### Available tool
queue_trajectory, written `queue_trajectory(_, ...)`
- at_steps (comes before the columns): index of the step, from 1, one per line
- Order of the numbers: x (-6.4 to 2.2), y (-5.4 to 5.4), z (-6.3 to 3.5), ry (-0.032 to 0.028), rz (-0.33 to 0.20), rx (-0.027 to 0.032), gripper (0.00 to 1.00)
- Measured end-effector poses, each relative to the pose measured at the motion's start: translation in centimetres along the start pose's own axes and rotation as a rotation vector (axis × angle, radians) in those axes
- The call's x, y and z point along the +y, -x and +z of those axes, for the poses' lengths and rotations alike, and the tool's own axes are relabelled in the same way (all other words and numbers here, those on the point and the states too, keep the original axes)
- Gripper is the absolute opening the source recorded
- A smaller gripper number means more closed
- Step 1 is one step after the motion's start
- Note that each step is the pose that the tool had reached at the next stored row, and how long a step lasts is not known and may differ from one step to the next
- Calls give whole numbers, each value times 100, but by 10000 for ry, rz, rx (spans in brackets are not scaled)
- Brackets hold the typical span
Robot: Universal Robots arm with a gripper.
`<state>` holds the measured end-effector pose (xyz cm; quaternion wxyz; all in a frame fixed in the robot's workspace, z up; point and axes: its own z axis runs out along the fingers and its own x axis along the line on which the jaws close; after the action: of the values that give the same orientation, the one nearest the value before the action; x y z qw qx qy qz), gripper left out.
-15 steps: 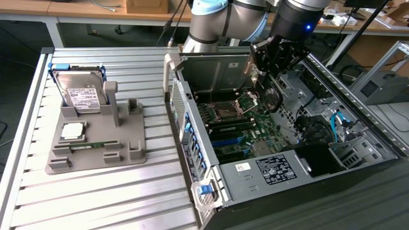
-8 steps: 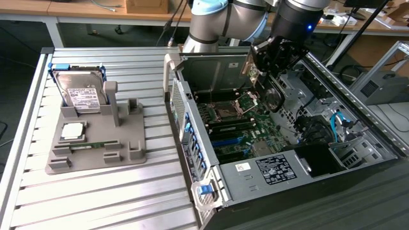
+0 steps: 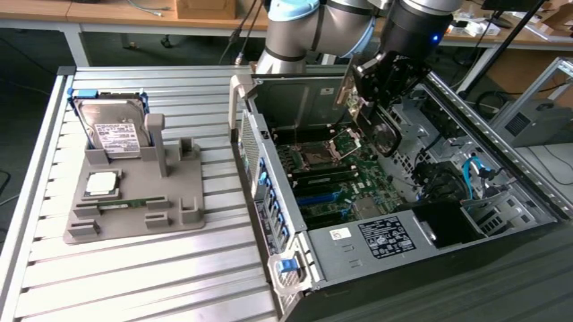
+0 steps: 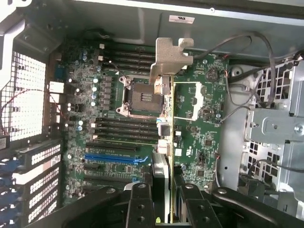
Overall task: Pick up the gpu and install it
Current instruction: 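Insert the gpu into the slot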
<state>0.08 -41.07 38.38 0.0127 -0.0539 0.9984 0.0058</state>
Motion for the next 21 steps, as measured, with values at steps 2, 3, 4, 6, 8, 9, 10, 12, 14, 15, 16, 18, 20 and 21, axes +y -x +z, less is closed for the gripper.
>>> queue_trajectory(2,0,0,0,4,-169,2,27)
queue_trajectory(3,0,0,0,6,-239,3,27)
queue_trajectory(4,0,0,0,8,-303,3,27)
queue_trajectory(6,0,0,0,12,-429,4,27)
queue_trajectory(8,0,0,0,15,-552,5,27)
queue_trajectory(9,0,0,0,16,-612,6,27)
queue_trajectory(10,0,0,0,17,-670,7,27)
queue_trajectory(12,0,0,0,21,-794,8,27)
queue_trajectory(14,0,0,0,23,-907,9,27)
queue_trajectory(15,0,0,0,25,-959,10,27)
queue_trajectory(16,0,0,0,27,-1026,10,27)
queue_trajectory(18,0,0,0,29,-1146,12,27)
queue_trajectory(20,0,0,0,33,-1269,13,27)
queue_trajectory(21,0,0,0,34,-1313,13,27)
